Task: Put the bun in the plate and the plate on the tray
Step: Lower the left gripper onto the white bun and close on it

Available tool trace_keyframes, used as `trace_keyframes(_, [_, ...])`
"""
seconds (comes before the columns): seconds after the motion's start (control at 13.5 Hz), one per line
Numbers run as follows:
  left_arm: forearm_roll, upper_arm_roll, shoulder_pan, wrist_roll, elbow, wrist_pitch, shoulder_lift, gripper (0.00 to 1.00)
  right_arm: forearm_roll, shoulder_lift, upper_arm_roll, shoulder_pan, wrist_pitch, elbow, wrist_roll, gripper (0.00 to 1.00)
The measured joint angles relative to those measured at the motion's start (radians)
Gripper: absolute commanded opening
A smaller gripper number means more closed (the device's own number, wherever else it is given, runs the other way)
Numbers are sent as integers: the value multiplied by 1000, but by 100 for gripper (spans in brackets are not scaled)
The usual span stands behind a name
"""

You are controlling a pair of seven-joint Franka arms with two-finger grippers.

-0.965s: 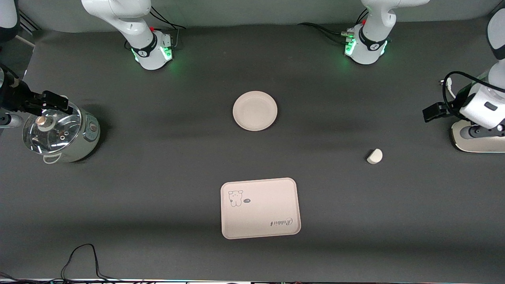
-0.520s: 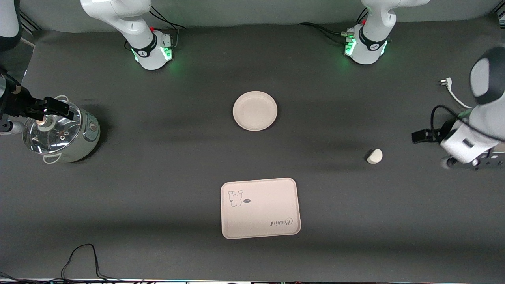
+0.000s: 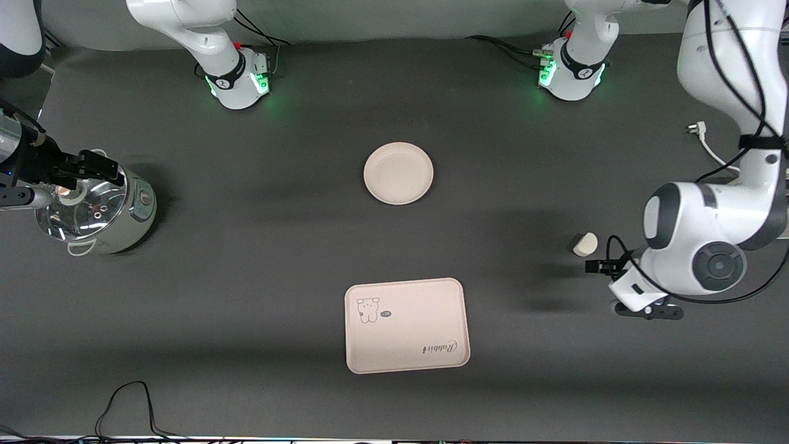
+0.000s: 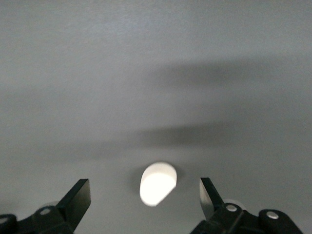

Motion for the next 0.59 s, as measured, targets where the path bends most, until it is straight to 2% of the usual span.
trace_keyframes(0.3, [0, 0, -9, 4, -155, 153, 4, 100, 0, 0, 2, -1, 0, 0, 0, 100])
trace_keyframes(0.59, [1, 1, -9, 35, -348, 316, -50, 99, 10, 2, 3, -2, -1, -2, 0, 100])
